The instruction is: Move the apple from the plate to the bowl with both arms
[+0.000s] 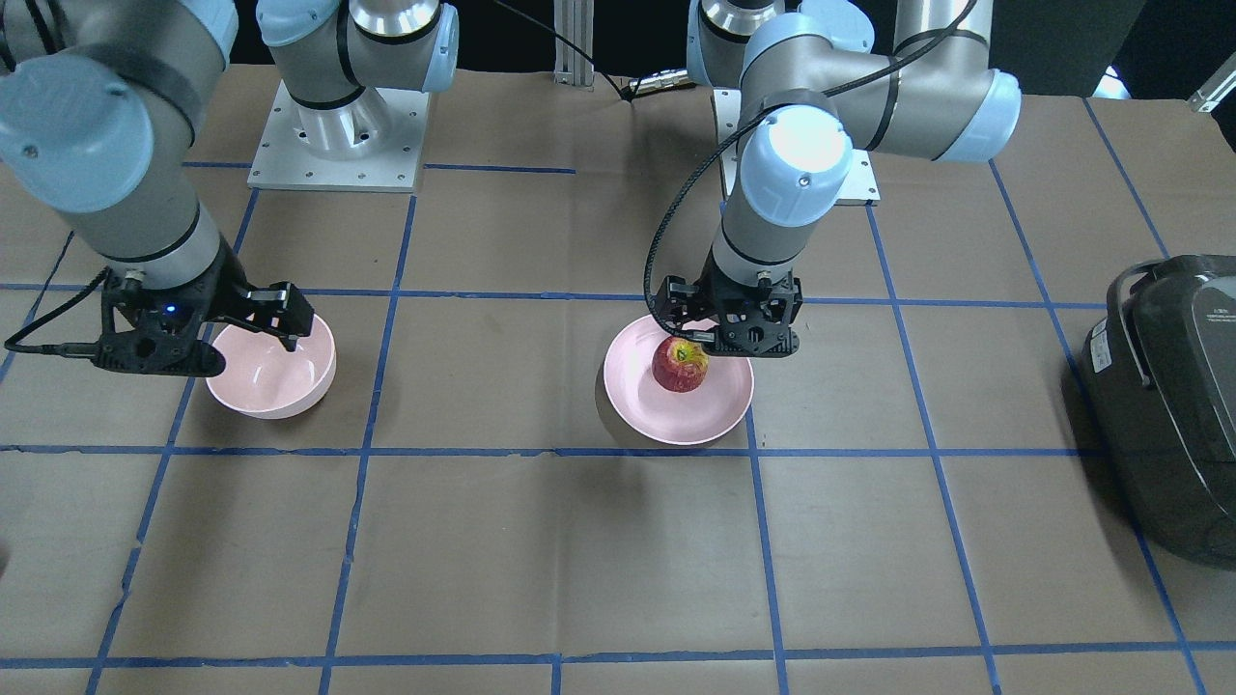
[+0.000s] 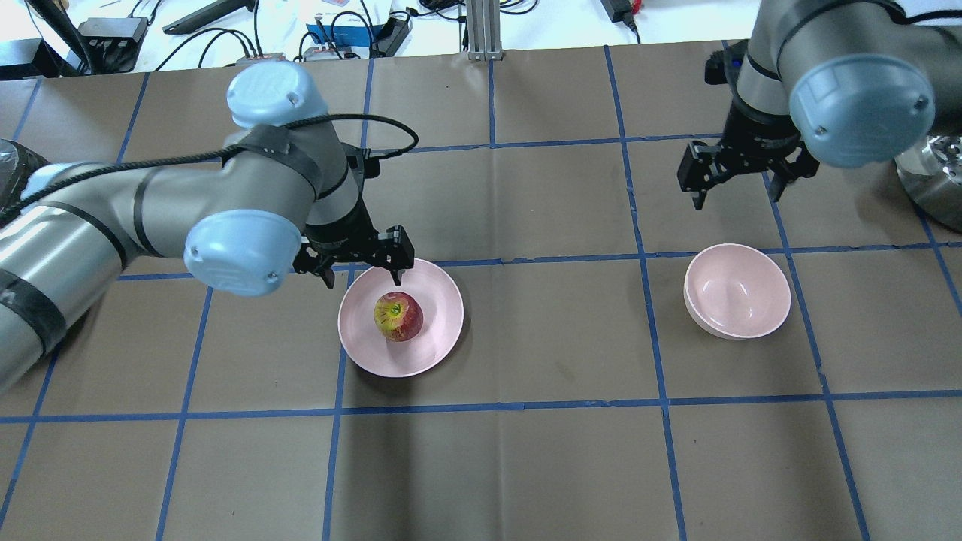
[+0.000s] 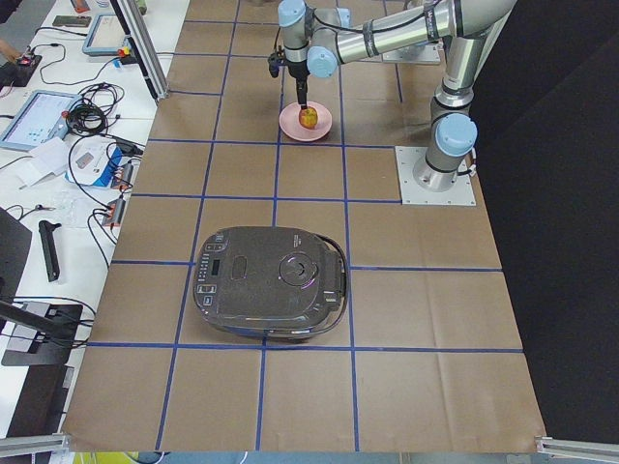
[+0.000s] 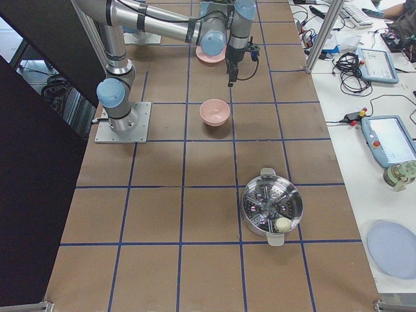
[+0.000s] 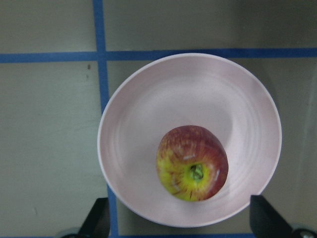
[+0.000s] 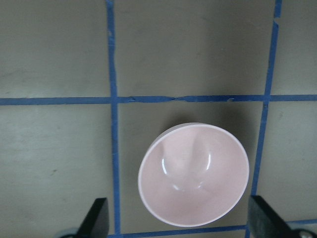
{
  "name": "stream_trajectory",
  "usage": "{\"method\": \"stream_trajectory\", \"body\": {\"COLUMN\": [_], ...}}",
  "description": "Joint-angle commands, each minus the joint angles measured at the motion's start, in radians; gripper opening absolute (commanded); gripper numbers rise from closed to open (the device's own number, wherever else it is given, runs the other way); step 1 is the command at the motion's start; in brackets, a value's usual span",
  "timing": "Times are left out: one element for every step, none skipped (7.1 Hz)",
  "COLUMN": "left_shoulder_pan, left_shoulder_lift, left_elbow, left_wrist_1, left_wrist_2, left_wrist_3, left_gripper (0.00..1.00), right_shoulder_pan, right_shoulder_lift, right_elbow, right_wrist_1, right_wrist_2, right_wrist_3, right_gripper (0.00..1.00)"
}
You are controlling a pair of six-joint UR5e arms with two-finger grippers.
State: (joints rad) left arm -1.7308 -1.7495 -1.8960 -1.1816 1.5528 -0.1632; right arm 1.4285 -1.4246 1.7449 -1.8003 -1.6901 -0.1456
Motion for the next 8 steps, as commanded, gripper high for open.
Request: {"method": "stream_trajectory", "body": {"left_shoulder_pan": [-0.045, -0.049, -0.049, -0.049, -0.050, -0.050, -0.049, -0.047], "left_shoulder_lift": [-0.073, -0.079, -0.085, -0.115, -0.148, -0.151, -0.150, -0.148], "left_elbow": [-0.038, -0.043, -0.043, -0.044, -0.043, -0.043, -0.041, -0.035], "left_wrist_1": [0.105, 0.105, 0.106, 0.106, 0.106, 0.106, 0.106, 0.105], "left_wrist_2": [0.007, 0.007, 0.009, 0.007, 0.007, 0.007, 0.007, 0.009], "left_wrist_3": [-0.046, -0.039, -0.036, -0.035, -0.032, -0.016, 0.011, 0.017], "left_gripper": [1.00, 1.00, 1.00, 1.00, 1.00, 0.89, 0.60, 0.26], "right_shoulder_pan": [-0.133, -0.149, -0.170, -0.196, -0.200, -0.201, -0.201, -0.204], "right_shoulder_lift": [0.006, 0.019, 0.054, 0.085, 0.087, 0.087, 0.075, 0.073], "right_elbow": [0.205, 0.285, 0.319, 0.321, 0.323, 0.320, 0.318, 0.311], "right_wrist_1": [-0.257, -0.380, -0.460, -0.481, -0.464, -0.412, -0.398, -0.366], "right_wrist_2": [0.000, 0.001, 0.001, 0.001, -0.002, 0.000, 0.015, 0.058], "right_wrist_3": [-0.167, -0.199, -0.231, -0.280, -0.275, -0.275, -0.273, -0.272], "right_gripper": [1.00, 1.00, 1.00, 0.91, 0.38, 0.03, 0.00, 0.00]}}
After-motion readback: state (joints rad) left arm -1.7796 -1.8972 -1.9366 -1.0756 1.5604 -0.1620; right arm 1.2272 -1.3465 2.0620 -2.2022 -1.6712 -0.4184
